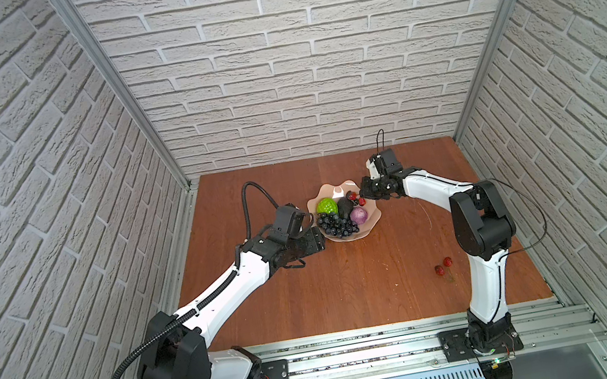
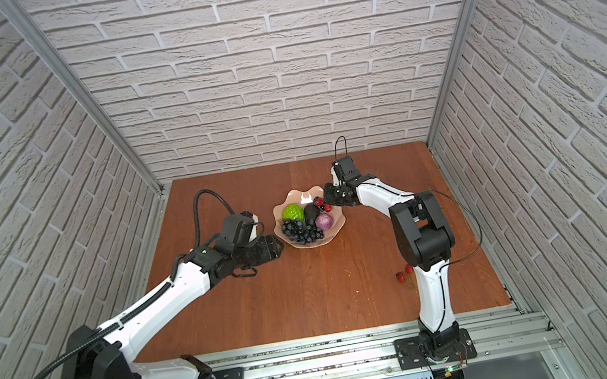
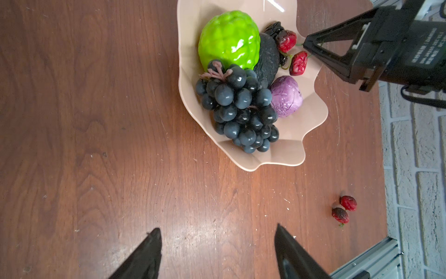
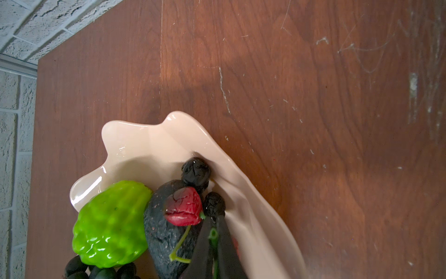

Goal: Place and organize the fake fruits in the fruit bowl
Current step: 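Carry the red cherries over the bowl beside the avocado and lower them, then open the right gripper and lift it away from the bowl, then move the right gripper down to the last red cherry pair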

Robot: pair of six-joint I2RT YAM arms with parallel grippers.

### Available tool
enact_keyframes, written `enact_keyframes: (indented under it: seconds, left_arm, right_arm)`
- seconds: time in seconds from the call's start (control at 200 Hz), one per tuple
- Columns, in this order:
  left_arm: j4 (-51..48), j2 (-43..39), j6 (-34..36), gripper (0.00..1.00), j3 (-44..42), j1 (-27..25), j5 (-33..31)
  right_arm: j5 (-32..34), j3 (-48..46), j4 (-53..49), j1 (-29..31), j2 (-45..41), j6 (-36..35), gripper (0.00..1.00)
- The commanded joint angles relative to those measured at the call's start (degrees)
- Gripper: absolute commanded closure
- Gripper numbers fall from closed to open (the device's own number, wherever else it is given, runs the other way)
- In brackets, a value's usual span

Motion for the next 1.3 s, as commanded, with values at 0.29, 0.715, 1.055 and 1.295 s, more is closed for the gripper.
enact_keyframes:
  seconds: [0.29,0.715,1.055,1.295]
  left_arm:
    - [-0.09,-2.30,0.31,0.26,0.85,-0.20,-1.16]
    - [-1.68,-3.98,1.72,0.26,1.25,-1.18,-1.98]
    - [1.52,-1.19,4.09,0.26,2.37,-2.75,-1.24]
    - [3.86,0.07,5.98,0.26,2.94,-2.86,-0.68]
  right_arm:
    - [1.62,-1.12,-1.84,0.78,-6.33,-3.04,0.65]
    - [7.46,-2.80,-8.23,2.96,-16.79,-7.50,0.56]
    - [12.86,-12.06,-20.02,3.00,-35.59,-9.63,0.56]
    - [19.02,-23.62,-33.30,2.47,-46.63,-4.11,0.49]
